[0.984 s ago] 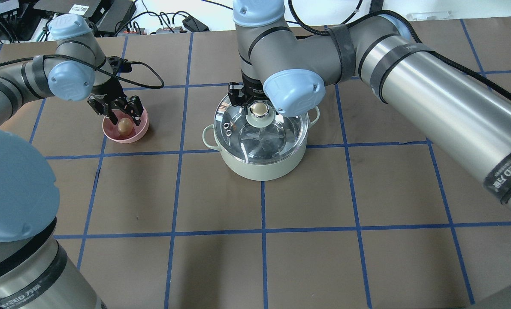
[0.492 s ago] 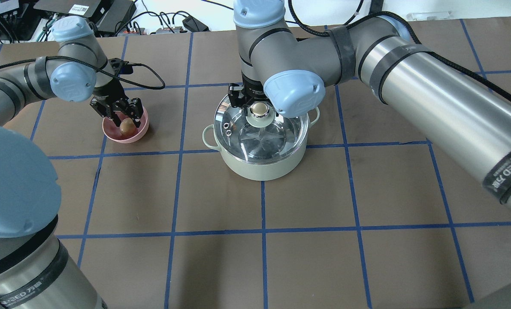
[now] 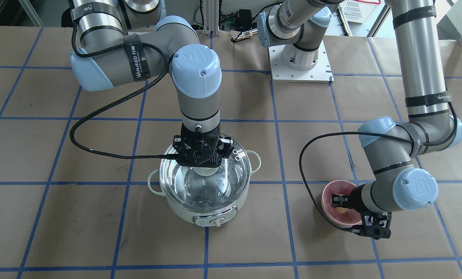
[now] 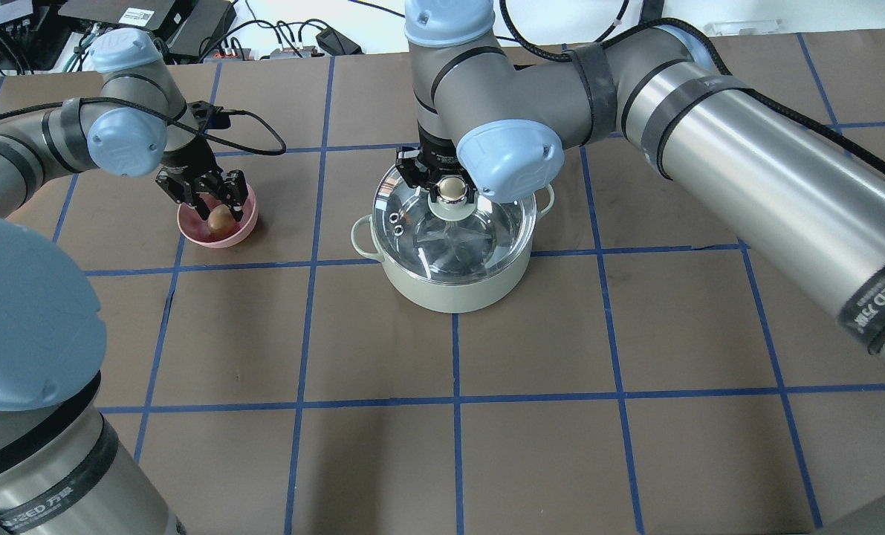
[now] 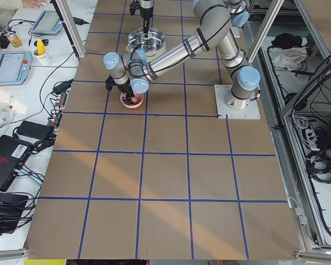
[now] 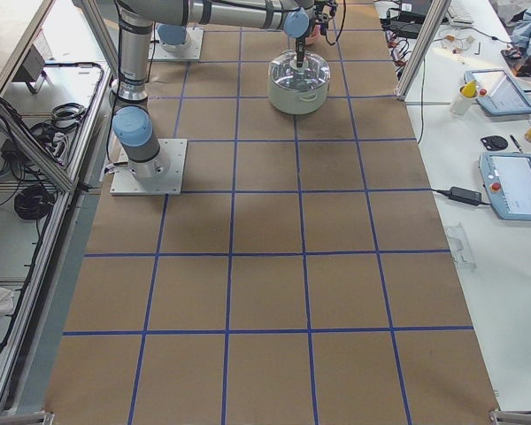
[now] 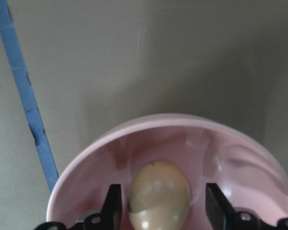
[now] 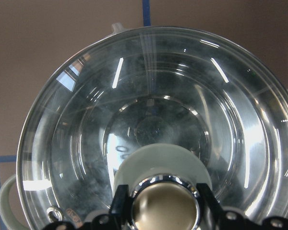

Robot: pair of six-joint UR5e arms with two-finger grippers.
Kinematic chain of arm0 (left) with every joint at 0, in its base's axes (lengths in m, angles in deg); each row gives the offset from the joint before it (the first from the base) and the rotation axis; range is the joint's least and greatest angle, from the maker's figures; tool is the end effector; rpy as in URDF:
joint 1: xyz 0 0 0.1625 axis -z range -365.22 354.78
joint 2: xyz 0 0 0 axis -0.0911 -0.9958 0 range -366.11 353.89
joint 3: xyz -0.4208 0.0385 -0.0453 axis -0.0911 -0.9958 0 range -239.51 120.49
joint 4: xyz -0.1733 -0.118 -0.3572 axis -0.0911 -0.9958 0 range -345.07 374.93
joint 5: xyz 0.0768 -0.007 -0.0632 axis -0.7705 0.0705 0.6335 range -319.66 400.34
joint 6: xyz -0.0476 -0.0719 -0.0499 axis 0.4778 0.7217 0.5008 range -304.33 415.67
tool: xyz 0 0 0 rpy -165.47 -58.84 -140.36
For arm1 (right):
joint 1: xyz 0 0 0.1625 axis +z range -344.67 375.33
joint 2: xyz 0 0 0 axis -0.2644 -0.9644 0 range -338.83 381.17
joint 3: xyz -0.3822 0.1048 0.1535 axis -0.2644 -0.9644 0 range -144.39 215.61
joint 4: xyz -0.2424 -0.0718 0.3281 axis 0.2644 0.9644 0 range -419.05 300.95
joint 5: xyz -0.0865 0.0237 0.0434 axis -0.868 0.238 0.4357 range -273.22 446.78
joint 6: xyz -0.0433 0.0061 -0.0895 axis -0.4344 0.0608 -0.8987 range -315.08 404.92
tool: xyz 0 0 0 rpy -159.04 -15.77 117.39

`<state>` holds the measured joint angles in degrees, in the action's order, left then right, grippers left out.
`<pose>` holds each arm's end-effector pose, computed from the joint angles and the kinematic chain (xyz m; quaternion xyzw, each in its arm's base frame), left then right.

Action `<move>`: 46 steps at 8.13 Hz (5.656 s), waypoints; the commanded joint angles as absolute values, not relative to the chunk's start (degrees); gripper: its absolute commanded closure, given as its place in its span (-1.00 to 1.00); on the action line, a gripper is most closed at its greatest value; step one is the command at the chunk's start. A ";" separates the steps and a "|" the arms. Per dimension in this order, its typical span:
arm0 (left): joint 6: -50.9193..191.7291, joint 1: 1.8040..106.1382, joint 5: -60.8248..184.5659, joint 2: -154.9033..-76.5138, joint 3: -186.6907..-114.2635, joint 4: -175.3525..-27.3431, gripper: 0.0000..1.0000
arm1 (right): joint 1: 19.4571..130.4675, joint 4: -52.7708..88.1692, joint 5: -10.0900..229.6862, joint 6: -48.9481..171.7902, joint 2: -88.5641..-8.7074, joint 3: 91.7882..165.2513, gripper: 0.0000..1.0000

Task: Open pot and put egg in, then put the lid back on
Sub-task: 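Lift the glass lid off with the right gripper while the left lifts the egg, then carry the egg over the open pot with the left gripper and release it, then carry the lid back over the pot with the right gripper while the left withdraws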

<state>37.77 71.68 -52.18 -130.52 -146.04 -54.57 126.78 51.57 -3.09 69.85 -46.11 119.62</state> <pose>0.0232 -0.6686 0.1956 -0.0438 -0.9946 -0.0935 0.0032 0.3605 -0.5523 0.3491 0.0303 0.9990 -0.0307 0.0144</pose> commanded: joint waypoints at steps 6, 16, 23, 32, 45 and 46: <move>41.16 71.68 -52.56 -127.24 -145.12 -61.77 1.00 | 113.19 37.76 -1.90 50.59 -55.97 116.56 0.56; 61.36 88.62 -47.49 -112.90 -137.13 -69.71 1.00 | 104.21 23.22 -7.71 42.20 -63.11 116.82 0.69; 69.47 100.06 -40.87 -117.54 -137.90 -62.18 1.00 | 99.97 21.19 -5.67 38.42 -64.61 117.09 0.69; 71.41 101.65 -41.05 -124.86 -139.93 -55.47 -0.85 | 94.18 21.81 -3.05 31.39 -64.26 117.17 0.69; 57.26 83.37 -51.69 -107.55 -135.62 -76.39 -1.00 | 116.55 33.48 -0.60 57.70 -61.37 116.38 0.70; 57.26 83.37 -51.77 -106.76 -135.88 -76.82 -1.00 | 120.23 36.81 0.54 62.45 -59.36 116.38 0.70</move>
